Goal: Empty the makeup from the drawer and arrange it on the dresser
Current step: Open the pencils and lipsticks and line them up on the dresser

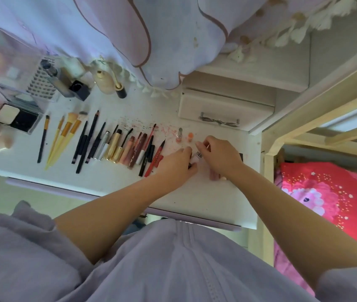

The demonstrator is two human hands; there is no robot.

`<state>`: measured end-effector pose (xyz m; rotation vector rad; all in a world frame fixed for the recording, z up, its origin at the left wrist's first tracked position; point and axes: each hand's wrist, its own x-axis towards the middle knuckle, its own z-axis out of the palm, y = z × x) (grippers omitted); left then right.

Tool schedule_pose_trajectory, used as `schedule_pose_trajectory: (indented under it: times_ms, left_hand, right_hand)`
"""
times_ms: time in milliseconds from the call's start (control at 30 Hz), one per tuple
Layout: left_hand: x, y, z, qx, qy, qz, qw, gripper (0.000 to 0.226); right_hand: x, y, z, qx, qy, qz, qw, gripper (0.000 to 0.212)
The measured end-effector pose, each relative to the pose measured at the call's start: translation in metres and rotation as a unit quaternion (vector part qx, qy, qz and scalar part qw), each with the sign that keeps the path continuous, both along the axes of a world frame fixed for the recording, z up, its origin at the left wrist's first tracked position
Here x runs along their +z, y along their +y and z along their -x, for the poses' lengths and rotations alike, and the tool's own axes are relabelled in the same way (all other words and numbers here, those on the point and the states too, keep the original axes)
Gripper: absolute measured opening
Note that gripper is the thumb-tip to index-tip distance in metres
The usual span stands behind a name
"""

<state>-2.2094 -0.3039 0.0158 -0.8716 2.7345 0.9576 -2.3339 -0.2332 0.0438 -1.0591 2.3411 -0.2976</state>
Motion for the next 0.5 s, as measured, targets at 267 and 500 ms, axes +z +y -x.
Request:
schedule_pose_trajectory:
  times_ms: [267, 500]
  left_hand:
    - [0.033, -0.019, -0.045, -0.127, 0.027, 0.021, 0.991, 0.032]
    - [0.060, -0.042, -0.067, -0.172, 0.023, -0.057, 0.983, 0.019]
  right_hand:
    - [0.025, -0.003, -0.059, -0.076, -0.149, 0.032, 0.985, 0.041]
    - [0.052, 0.002, -0.095, -0.104, -0.090, 0.133, 0.982, 0.032]
